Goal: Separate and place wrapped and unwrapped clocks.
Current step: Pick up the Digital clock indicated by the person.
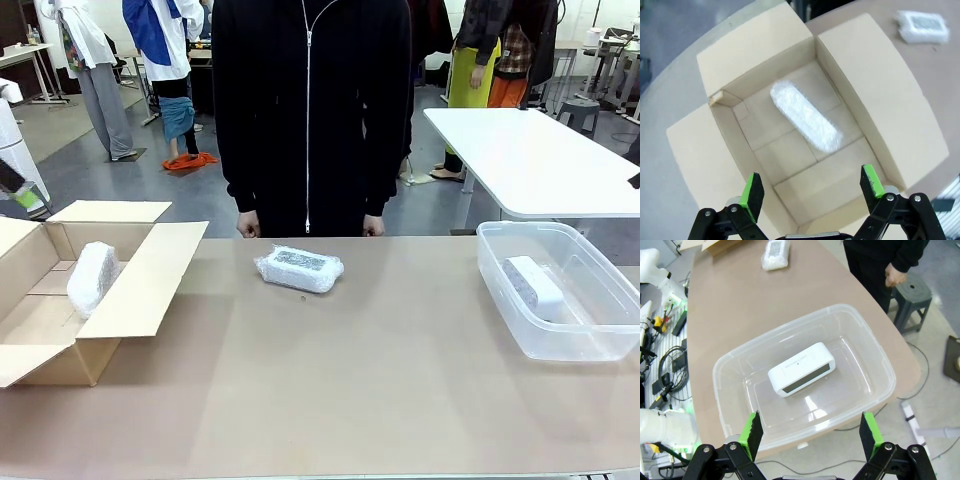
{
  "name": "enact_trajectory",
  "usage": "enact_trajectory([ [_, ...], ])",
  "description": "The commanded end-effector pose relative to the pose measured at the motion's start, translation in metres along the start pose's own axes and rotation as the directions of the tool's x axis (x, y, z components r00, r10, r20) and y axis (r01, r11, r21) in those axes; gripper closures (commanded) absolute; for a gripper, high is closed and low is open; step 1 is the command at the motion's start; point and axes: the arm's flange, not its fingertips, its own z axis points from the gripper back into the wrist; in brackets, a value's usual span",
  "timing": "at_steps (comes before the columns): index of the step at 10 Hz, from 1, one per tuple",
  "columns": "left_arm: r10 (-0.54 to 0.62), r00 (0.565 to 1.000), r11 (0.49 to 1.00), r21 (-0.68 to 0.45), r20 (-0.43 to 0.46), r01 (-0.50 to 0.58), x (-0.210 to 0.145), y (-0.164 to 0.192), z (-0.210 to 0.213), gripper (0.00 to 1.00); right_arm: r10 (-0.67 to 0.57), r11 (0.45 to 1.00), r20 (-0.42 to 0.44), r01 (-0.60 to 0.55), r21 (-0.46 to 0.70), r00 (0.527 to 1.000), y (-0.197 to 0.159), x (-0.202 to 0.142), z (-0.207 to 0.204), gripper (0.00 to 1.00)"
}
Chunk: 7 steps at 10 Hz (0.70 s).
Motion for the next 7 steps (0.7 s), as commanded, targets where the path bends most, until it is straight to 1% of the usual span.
enact_trajectory([
  [1, -0.125, 0.992, 0.984, -0.131, -0.003, 0.123, -0.011, 0.015, 0.014, 0.00, 0.010, 1.000, -0.001, -0.010, 0.003, 1.000, 0.001, 0.000, -0.002, 0.00],
  [2, -0.217, 0.975, 0.950, -0.220, 0.039, 0.220, -0.018, 0.023, 0.023, 0.00, 0.010, 1.000, -0.001, -0.010, 0.003, 1.000, 0.001, 0.000, -0.002, 0.00],
  [3, -0.280, 0.957, 0.917, -0.275, 0.073, 0.290, -0.024, 0.032, 0.029, 0.00, 0.010, 1.000, -0.001, -0.010, 0.003, 1.000, 0.001, 0.000, -0.002, 0.00],
  [5, -0.402, 0.903, 0.813, -0.393, 0.154, 0.429, -0.036, 0.050, 0.033, 0.00, 0.010, 1.000, -0.001, -0.010, 0.003, 1.000, 0.001, 0.000, -0.002, 0.00],
  [7, -0.398, 0.891, 0.783, -0.424, 0.220, 0.454, -0.045, 0.070, 0.027, 0.00, 0.010, 1.000, -0.001, -0.010, 0.003, 1.000, 0.001, 0.000, -0.002, 0.00],
])
